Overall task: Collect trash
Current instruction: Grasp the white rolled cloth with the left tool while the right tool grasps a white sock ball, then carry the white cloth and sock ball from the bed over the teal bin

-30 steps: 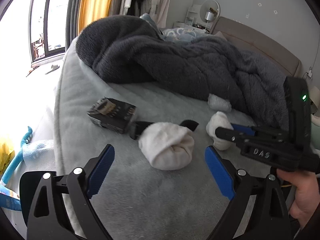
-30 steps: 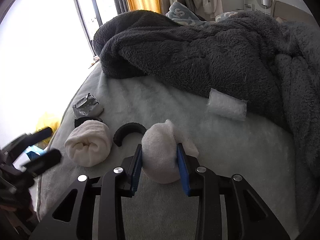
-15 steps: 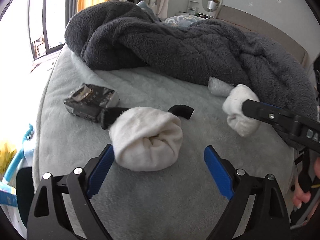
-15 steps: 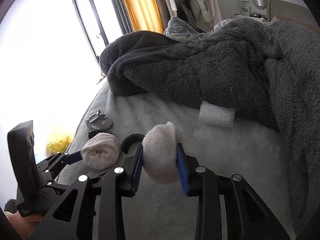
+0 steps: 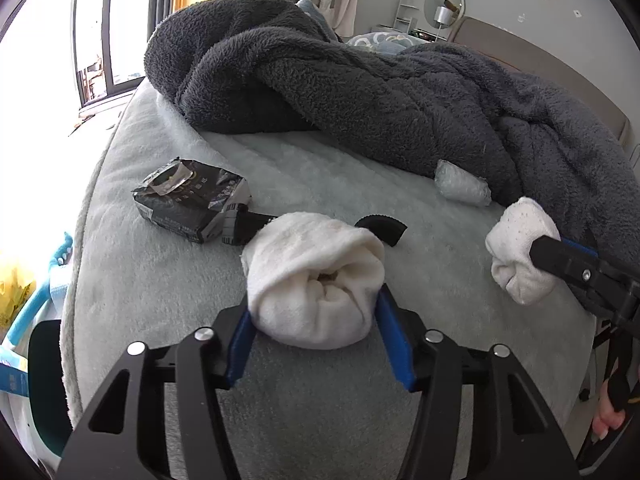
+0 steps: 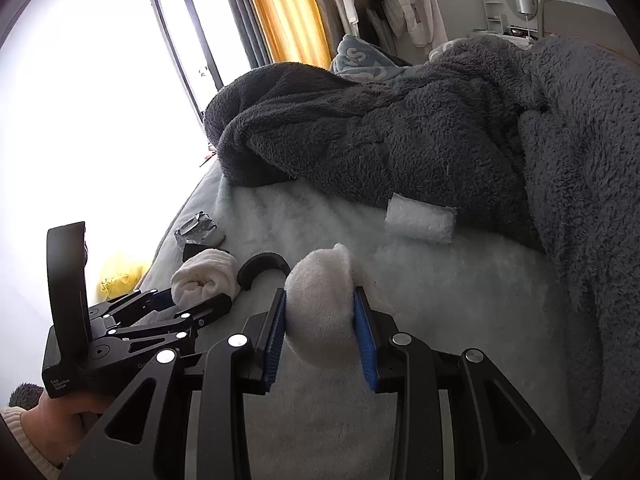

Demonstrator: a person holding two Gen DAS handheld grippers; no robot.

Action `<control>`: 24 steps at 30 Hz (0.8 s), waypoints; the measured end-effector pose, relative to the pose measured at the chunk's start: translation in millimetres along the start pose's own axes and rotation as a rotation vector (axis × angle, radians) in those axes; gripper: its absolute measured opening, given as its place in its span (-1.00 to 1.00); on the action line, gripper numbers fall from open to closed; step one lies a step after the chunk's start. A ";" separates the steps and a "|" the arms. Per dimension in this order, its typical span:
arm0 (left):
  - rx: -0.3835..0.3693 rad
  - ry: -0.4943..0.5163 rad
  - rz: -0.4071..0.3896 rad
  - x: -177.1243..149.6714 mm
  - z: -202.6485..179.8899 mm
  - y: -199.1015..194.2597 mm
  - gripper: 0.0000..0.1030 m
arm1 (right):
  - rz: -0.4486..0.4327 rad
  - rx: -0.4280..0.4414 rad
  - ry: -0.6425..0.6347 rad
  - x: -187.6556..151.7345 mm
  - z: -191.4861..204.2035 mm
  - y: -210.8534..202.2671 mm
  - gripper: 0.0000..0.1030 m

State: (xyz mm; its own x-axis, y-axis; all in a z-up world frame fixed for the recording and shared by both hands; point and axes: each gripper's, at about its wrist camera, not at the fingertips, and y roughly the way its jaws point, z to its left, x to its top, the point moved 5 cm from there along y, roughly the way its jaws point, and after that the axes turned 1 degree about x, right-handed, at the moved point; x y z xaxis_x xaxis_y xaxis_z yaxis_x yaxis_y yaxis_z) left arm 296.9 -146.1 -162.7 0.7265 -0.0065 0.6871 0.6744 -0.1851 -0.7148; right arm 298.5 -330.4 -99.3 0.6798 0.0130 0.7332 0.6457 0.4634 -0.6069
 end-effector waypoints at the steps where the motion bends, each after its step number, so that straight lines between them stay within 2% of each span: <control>1: -0.005 0.003 0.000 -0.2 0.5 -1.0 0.10 | -0.001 0.001 0.001 0.6 0.8 -0.3 -0.36; 7: -0.052 0.021 -0.015 0.2 2.0 -12.6 0.07 | -0.004 0.005 -0.015 8.7 13.6 2.2 -0.36; 13: -0.062 0.110 -0.067 2.7 0.8 -34.3 0.07 | -0.027 0.027 -0.021 24.0 36.1 3.1 -0.36; 24: -0.077 0.083 -0.147 11.2 42.2 -73.0 0.07 | -0.034 0.067 -0.045 40.1 82.4 19.6 -0.36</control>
State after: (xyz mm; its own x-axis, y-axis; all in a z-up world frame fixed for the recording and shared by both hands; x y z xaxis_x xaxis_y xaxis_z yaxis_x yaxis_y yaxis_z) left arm 261.3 -91.3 -108.4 0.6052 -0.0548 0.7942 0.7582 -0.2644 -0.5960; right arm 309.8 -247.7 -56.6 0.6403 0.0353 0.7673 0.6426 0.5226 -0.5603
